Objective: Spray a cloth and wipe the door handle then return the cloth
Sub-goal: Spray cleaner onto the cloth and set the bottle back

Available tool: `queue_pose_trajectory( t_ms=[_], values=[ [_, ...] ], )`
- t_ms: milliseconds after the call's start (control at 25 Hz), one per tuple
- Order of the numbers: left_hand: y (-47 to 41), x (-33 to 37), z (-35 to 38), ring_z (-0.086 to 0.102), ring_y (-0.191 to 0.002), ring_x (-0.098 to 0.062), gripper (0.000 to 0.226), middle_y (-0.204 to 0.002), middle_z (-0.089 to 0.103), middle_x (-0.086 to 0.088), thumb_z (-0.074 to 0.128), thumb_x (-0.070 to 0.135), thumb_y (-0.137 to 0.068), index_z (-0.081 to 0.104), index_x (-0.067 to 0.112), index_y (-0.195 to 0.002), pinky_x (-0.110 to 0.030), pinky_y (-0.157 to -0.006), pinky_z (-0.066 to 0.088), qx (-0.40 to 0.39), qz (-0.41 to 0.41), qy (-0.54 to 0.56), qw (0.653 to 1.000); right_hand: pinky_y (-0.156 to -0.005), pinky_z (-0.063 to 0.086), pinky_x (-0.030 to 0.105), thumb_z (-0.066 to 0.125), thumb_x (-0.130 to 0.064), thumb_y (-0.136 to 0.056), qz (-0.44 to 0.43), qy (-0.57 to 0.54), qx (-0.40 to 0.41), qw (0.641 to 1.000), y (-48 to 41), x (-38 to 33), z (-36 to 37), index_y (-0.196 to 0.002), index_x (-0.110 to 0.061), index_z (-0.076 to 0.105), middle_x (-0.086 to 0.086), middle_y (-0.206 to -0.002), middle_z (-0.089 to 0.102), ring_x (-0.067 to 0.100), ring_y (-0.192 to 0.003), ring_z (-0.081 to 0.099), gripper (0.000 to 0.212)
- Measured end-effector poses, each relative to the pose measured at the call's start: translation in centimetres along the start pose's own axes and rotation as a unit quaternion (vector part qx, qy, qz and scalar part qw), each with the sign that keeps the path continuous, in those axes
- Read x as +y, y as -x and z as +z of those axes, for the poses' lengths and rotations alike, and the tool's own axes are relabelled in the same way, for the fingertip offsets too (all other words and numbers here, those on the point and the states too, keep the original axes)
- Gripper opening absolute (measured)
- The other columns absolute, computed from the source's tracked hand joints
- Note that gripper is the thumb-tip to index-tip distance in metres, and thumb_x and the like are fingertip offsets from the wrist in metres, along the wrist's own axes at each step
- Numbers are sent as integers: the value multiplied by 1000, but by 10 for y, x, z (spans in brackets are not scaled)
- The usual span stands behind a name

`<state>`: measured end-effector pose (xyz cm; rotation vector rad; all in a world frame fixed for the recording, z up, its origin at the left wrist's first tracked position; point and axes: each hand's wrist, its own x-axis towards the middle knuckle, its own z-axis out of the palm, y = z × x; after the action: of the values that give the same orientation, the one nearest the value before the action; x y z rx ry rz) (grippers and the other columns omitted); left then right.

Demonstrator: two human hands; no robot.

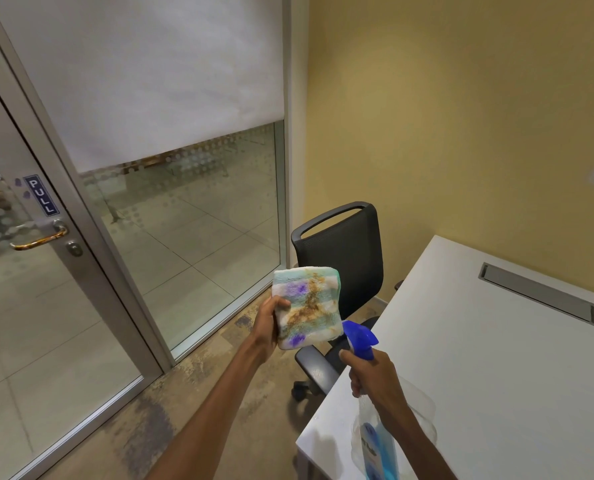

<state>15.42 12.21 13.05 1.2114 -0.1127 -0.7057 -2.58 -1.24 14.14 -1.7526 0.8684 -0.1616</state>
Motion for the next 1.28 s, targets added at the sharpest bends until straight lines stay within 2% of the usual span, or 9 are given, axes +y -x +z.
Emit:
queue_pose_trajectory(
  t_ms=[120,280,400,600,800,880,1000,1120,1280],
  values=[
    [4,0,2,79,-83,-20,43,-97,80,-4,60,26,-75,62,17,-117,-34,-60,63,-9,-9,-2,1000,-64,50,27,62,-22,-95,4,-44,-28,999,-5,-10,-8,-81,0,57,15,-68,59,25,-55,55,27],
    [6,-7,5,77,-87,-21,31,-96,81,-3,57,25,-85,64,18,-114,-36,-62,64,-27,-19,-11,999,-57,51,25,64,-21,-94,-48,-76,-10,996,-7,-24,-21,-78,-5,58,10,-58,57,19,-47,55,23],
    [10,-10,11,75,-94,-24,40,-101,78,-5,59,30,-75,64,19,-113,-37,-66,64,-39,-16,-28,999,-53,50,21,64,-21,-94,-65,-44,10,997,-9,-28,-28,-73,-7,57,7,-54,56,14,-44,53,26],
    [12,-18,18,75,-91,-19,42,-99,78,0,60,30,-72,62,20,-113,-34,-63,63,-47,-5,-56,997,-64,51,29,60,-17,-96,-84,-80,3,993,-15,-31,-41,-86,2,58,10,-63,58,26,-53,53,21],
    [11,-17,26,79,-82,-14,36,-90,81,5,58,28,-74,62,22,-110,-32,-60,63,-47,4,-39,998,-67,53,35,65,-22,-93,-57,-50,43,996,-7,-12,-36,-70,-8,57,12,-56,57,26,-52,56,28],
    [9,-13,28,79,-84,-17,40,-94,81,1,58,28,-74,62,20,-113,-34,-61,63,-47,2,-18,999,-68,54,35,66,-23,-92,-50,-41,48,997,-4,-4,-33,-69,-8,57,13,-56,57,28,-53,57,29],
    [6,-10,29,78,-87,-21,45,-100,80,-4,60,30,-72,63,19,-115,-36,-63,64,-40,0,-7,999,-65,52,31,64,-22,-94,-44,-35,7,998,-3,-3,-30,-67,-7,57,11,-57,58,25,-51,56,31],
    [4,-6,31,80,-80,-17,39,-90,82,2,59,30,-74,63,20,-111,-33,-58,63,-34,-1,0,999,-65,51,30,64,-17,-93,-51,-45,-31,997,2,-5,-25,-69,-7,57,10,-59,58,23,-49,55,27],
    [2,-1,33,80,-80,-17,30,-89,82,2,57,29,-83,63,21,-111,-33,-59,63,-22,0,6,1000,-66,52,31,67,-21,-92,-58,-23,-8,998,12,2,-17,-68,-8,57,10,-57,58,25,-53,56,29]
  ],
)
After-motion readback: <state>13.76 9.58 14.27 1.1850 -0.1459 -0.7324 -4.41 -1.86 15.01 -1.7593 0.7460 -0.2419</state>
